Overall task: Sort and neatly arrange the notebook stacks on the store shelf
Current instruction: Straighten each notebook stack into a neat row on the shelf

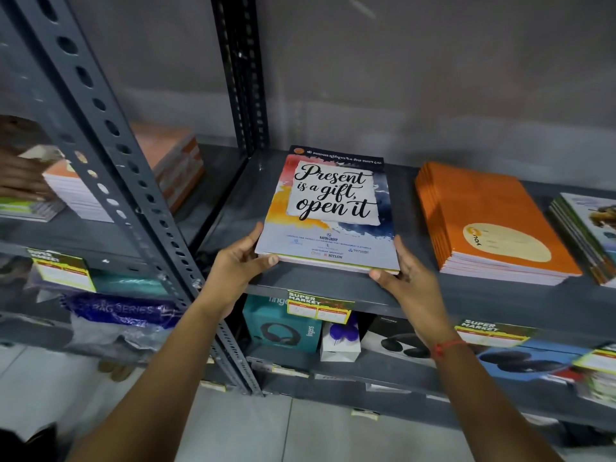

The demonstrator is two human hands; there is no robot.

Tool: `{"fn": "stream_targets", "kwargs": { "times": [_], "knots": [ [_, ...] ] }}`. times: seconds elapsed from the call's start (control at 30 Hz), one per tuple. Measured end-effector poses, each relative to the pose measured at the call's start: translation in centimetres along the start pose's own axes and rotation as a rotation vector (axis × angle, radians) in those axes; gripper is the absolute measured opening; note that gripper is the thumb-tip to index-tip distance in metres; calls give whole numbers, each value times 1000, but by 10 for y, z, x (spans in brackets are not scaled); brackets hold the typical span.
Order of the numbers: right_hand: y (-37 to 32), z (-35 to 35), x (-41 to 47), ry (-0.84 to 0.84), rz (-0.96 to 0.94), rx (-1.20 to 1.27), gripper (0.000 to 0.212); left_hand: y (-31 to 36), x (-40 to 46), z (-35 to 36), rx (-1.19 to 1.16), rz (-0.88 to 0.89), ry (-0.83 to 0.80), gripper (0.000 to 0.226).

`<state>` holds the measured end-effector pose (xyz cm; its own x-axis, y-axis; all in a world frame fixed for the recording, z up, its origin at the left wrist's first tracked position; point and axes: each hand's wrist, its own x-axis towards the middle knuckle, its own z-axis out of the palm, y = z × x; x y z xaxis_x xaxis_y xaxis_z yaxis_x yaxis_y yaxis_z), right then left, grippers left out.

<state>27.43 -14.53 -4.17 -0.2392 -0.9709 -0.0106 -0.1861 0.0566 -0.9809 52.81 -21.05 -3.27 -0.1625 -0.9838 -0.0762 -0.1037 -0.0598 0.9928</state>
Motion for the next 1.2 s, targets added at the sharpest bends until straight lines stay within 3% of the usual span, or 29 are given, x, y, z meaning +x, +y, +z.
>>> {"fn": "stream_targets", "kwargs": {
  "times": [0.3, 0.67, 1.2],
  "knots": [
    [0, 5, 2, 50, -35, 8, 79, 1, 0, 8, -53, 33, 61, 60],
    [-3, 12, 4, 125, -71, -24, 66, 2, 2, 17, -103, 34, 167, 54],
    [-4, 12, 2, 156, -2, -4, 62, -7, 7, 22, -103, 51, 237, 51]
  ]
}}
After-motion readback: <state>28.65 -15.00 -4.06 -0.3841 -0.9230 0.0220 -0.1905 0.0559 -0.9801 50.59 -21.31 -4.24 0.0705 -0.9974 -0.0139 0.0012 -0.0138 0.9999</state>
